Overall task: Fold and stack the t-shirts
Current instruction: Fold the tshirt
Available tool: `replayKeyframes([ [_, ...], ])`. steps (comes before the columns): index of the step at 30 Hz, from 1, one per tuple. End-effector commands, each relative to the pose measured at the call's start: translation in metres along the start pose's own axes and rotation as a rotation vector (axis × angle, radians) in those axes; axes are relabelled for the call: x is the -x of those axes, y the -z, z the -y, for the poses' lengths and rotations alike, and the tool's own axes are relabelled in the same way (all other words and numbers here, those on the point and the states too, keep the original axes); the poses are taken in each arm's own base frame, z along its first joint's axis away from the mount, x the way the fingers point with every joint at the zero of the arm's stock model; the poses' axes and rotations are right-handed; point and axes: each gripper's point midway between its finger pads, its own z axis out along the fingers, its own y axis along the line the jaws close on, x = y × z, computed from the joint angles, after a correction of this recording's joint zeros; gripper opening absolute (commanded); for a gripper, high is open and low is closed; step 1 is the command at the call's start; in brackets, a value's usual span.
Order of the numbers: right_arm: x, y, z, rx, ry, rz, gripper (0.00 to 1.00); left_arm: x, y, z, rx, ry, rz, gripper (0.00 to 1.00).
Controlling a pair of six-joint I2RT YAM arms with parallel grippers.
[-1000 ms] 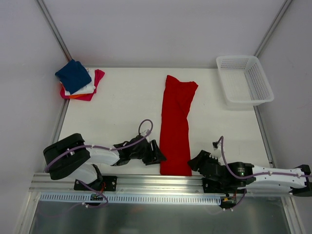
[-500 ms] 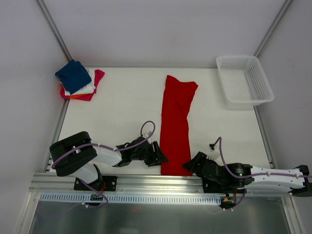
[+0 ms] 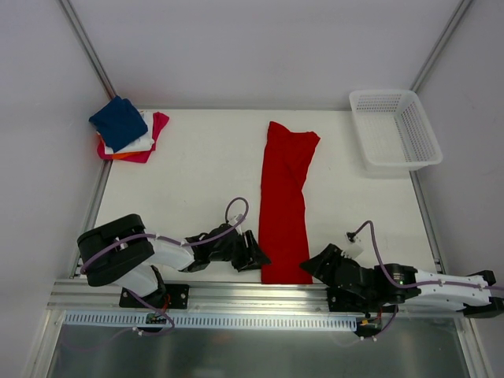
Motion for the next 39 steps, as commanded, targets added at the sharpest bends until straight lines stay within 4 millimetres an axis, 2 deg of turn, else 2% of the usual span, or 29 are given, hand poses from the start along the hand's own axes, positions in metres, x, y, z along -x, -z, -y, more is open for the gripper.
replayKeyframes([
  [1, 0.015, 0.004, 0.053, -0.174, 0.095, 0.059, 0.58, -0.017, 0.011, -0.083, 0.289, 0.002, -0.040, 0.47],
  [9, 0.017, 0.003, 0.059, -0.181, 0.082, 0.066, 0.59, -0.015, 0.017, -0.083, 0.284, 0.010, -0.019, 0.47],
  [15, 0.028, 0.008, 0.056, -0.171, 0.068, 0.108, 0.59, -0.013, 0.017, -0.080, 0.284, 0.007, -0.010, 0.48],
  [18, 0.034, 0.011, 0.059, -0.220, 0.121, 0.128, 0.60, -0.013, 0.016, -0.078, 0.281, 0.004, -0.013, 0.48],
  [20, 0.038, 0.016, 0.050, -0.214, 0.134, 0.134, 0.61, -0.012, 0.015, -0.078, 0.279, 0.002, -0.014, 0.48],
  [25, 0.044, 0.026, 0.043, -0.276, 0.216, 0.136, 0.59, -0.012, 0.013, -0.071, 0.263, -0.005, -0.020, 0.43],
  [27, 0.048, 0.030, 0.045, -0.326, 0.264, 0.141, 0.59, -0.012, 0.012, -0.071, 0.263, -0.006, -0.022, 0.43],
  [30, 0.052, 0.037, 0.037, -0.352, 0.284, 0.145, 0.60, -0.012, 0.012, -0.070, 0.259, -0.008, -0.024, 0.43],
  [33, 0.046, 0.033, 0.037, -0.355, 0.287, 0.127, 0.61, -0.013, 0.012, -0.070, 0.254, -0.008, -0.026, 0.43],
  [34, 0.041, 0.029, 0.032, -0.321, 0.258, 0.117, 0.60, -0.013, 0.012, -0.070, 0.254, -0.008, -0.026, 0.43],
  [35, 0.035, 0.024, 0.039, -0.325, 0.254, 0.103, 0.60, -0.013, 0.012, -0.069, 0.251, -0.010, -0.026, 0.43],
  [39, 0.020, 0.012, 0.042, -0.292, 0.194, 0.070, 0.61, -0.013, 0.012, -0.070, 0.252, -0.009, -0.026, 0.43],
])
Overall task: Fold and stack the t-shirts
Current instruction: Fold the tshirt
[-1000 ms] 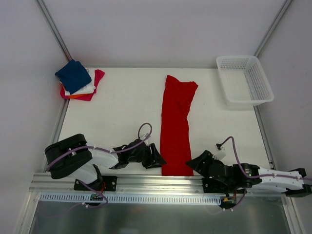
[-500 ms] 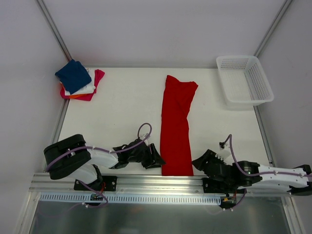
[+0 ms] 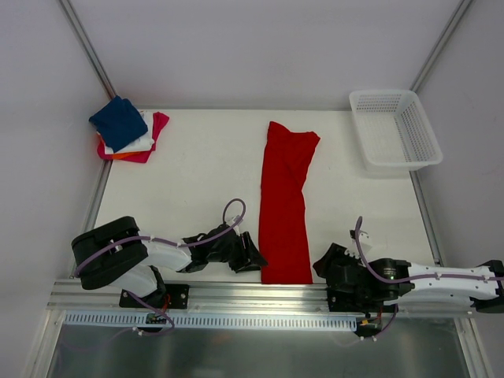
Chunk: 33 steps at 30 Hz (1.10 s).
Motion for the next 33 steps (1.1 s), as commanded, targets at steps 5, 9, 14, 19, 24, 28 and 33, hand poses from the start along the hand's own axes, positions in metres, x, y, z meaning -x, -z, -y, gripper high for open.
replayKeyframes([
  [5, -0.019, -0.010, 0.006, -0.034, 0.006, -0.049, 0.62, -0.011, 0.004, -0.064, 0.224, -0.021, -0.023, 0.43],
  [9, -0.028, -0.017, -0.001, -0.019, 0.012, -0.062, 0.62, -0.011, 0.004, -0.063, 0.225, -0.024, -0.027, 0.43],
  [14, -0.041, -0.025, -0.007, -0.006, 0.012, -0.087, 0.62, -0.010, 0.003, -0.064, 0.229, -0.021, -0.027, 0.43],
  [19, -0.047, -0.030, -0.010, -0.016, 0.047, -0.090, 0.62, -0.011, 0.002, -0.064, 0.231, -0.024, -0.034, 0.43],
  [24, -0.052, -0.033, -0.019, 0.002, 0.052, -0.099, 0.62, -0.012, -0.001, -0.063, 0.229, -0.025, -0.042, 0.43],
  [28, -0.055, -0.035, -0.024, 0.003, 0.074, -0.104, 0.62, -0.012, -0.004, -0.060, 0.220, -0.026, -0.045, 0.42],
  [33, -0.059, -0.037, -0.034, 0.020, 0.084, -0.110, 0.56, -0.012, -0.005, -0.060, 0.224, -0.027, -0.050, 0.41],
])
